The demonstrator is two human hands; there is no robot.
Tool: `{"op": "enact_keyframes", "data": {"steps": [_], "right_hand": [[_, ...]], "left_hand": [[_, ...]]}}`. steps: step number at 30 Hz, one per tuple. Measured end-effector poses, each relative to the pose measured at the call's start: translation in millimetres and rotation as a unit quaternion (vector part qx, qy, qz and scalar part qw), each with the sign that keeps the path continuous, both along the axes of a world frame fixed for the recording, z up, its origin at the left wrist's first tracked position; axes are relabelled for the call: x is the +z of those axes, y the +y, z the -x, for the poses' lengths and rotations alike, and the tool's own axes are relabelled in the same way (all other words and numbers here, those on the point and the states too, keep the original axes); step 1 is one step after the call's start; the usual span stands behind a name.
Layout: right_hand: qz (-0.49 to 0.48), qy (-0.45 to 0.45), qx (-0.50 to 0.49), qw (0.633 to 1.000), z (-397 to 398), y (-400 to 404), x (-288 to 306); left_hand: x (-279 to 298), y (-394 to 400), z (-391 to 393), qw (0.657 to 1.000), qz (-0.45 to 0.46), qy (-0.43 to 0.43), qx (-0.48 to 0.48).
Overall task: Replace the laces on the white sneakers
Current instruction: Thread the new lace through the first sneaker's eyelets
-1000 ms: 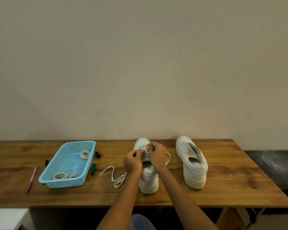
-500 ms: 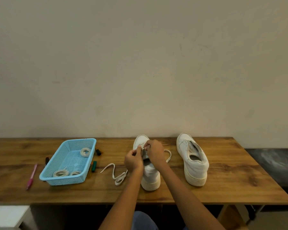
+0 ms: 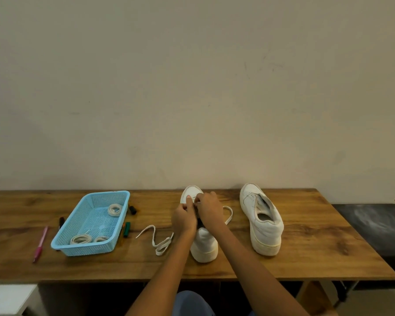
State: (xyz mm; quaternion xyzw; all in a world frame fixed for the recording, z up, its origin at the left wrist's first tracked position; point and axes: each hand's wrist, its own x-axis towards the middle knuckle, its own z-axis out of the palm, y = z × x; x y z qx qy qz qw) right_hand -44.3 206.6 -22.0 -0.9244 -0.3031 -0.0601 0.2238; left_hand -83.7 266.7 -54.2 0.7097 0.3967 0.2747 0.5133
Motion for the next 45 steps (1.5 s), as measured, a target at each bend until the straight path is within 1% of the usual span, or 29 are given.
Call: {"op": "enact_keyframes", "data": {"steps": [5, 10, 13, 15, 17, 18, 19, 20, 21, 22, 24, 25, 26, 27, 28, 30, 32, 33, 34, 35, 36, 37, 38, 39, 40, 41, 42, 43, 45], "right_hand": [[-0.016, -0.005, -0.019, 1.0, -1.4, -0.8, -3.4], [-0.005, -0.015, -0.014, 1.0, -0.9, 1.4, -2.7], [-0.007, -0.026, -0.022, 0.999, 3.7, -0.5, -3.0], [-0.021, -0.032, -0.036, 0.999, 5.0, -2.1, -4.4], [-0.021, -0.037, -0.045, 0.998, 5.7, -5.1, -4.3], [-0.02, -0.039, -0.045, 0.998, 5.3, -5.9, -4.7], [-0.021, -0.039, -0.045, 0.998, 5.1, -6.4, -5.6], [-0.027, -0.039, -0.048, 0.998, 5.2, -6.7, -6.0], [-0.034, -0.038, -0.052, 0.997, 5.4, -6.9, -6.5], [-0.04, -0.038, -0.057, 0.997, 5.2, -7.5, -6.4], [-0.039, -0.04, -0.066, 0.996, 3.5, -8.6, -6.6], [-0.037, -0.04, -0.07, 0.996, 2.4, -9.1, -6.6], [-0.036, -0.038, -0.072, 0.996, 1.2, -10.1, -6.3], [-0.036, -0.036, -0.073, 0.996, 1.0, -9.2, -6.6], [-0.038, -0.033, -0.075, 0.996, 0.6, -9.0, -7.1], [-0.041, -0.028, -0.076, 0.996, 1.3, -8.7, -8.5], [-0.045, -0.026, -0.073, 0.996, 2.4, -7.8, -9.1], [-0.045, -0.027, -0.07, 0.996, 2.1, -7.7, -9.0], [-0.041, -0.028, -0.067, 0.996, 1.8, -7.0, -9.1], [-0.038, -0.029, -0.066, 0.997, 1.7, -6.2, -8.9], [-0.038, -0.029, -0.068, 0.997, 1.4, -6.1, -8.4], [-0.041, -0.026, -0.07, 0.996, 1.3, -5.8, -8.3], [-0.043, -0.022, -0.073, 0.996, 1.3, -6.1, -8.5], [-0.044, -0.023, -0.075, 0.996, 1.1, -5.9, -9.1], [-0.044, -0.025, -0.078, 0.996, 0.8, -6.3, -9.6], [-0.047, -0.026, -0.08, 0.995, 0.9, -6.6, -10.0], [-0.052, -0.025, -0.082, 0.995, 1.2, -6.9, -10.1], [-0.058, -0.022, -0.082, 0.995, 1.4, -6.9, -10.1], [-0.058, -0.022, -0.082, 0.995, 1.8, -6.7, -9.2]], "left_hand": [[-1.4, 15.6, 0.7, 0.994, 0.094, -0.009, -0.052], [5.0, 23.0, -1.4, 0.989, 0.01, 0.092, -0.117], [13.2, 15.2, -1.5, 0.987, -0.057, 0.128, -0.084], [23.0, 11.0, -1.3, 0.996, -0.033, 0.078, -0.041], [27.3, 14.1, -10.4, 0.997, 0.078, -0.013, 0.011], [29.5, 17.1, -14.4, 0.984, 0.16, -0.072, 0.026], [32.6, 20.9, -16.3, 0.959, 0.245, -0.138, 0.042], [33.3, 28.2, -17.2, 0.935, 0.296, -0.184, 0.061], [32.1, 36.3, -17.2, 0.932, 0.297, -0.197, 0.071], [32.3, 42.8, -14.6, 0.95, 0.251, -0.173, 0.064], [30.5, 53.0, -6.3, 0.998, 0.049, -0.042, 0.005], [28.3, 55.0, -1.9, 0.997, -0.047, 0.037, -0.053], [24.0, 56.5, 0.2, 0.981, -0.104, 0.107, -0.121], [21.0, 58.2, 3.3, 0.961, -0.134, 0.16, -0.183], [16.6, 59.6, 4.9, 0.948, -0.128, 0.181, -0.23], [8.3, 60.7, 5.7, 0.956, -0.078, 0.137, -0.249], [9.2, 53.9, 8.8, 0.98, -0.024, 0.031, -0.193], [12.7, 49.2, 7.2, 0.986, 0.034, -0.041, -0.155], [20.3, 44.9, 5.2, 0.979, 0.124, -0.123, -0.109], [29.6, 41.7, 3.6, 0.948, 0.234, -0.209, -0.058], [39.0, 40.4, 1.2, 0.899, 0.334, -0.282, -0.014], [45.4, 42.7, -1.6, 0.863, 0.39, -0.32, 0.015], [51.3, 44.9, -2.2, 0.865, 0.394, -0.311, 0.018], [55.4, 46.2, -1.6, 0.906, 0.341, -0.252, 0.0], [55.6, 46.7, 0.1, 0.956, 0.246, -0.155, -0.037], [51.7, 46.6, 3.4, 0.986, 0.133, -0.044, -0.091], [45.4, 47.2, 6.1, 0.986, 0.034, 0.058, -0.153], [39.1, 49.1, 8.1, 0.968, -0.03, 0.132, -0.211], [28.0, 55.2, 8.2, 0.945, -0.055, 0.183, -0.264]]}}
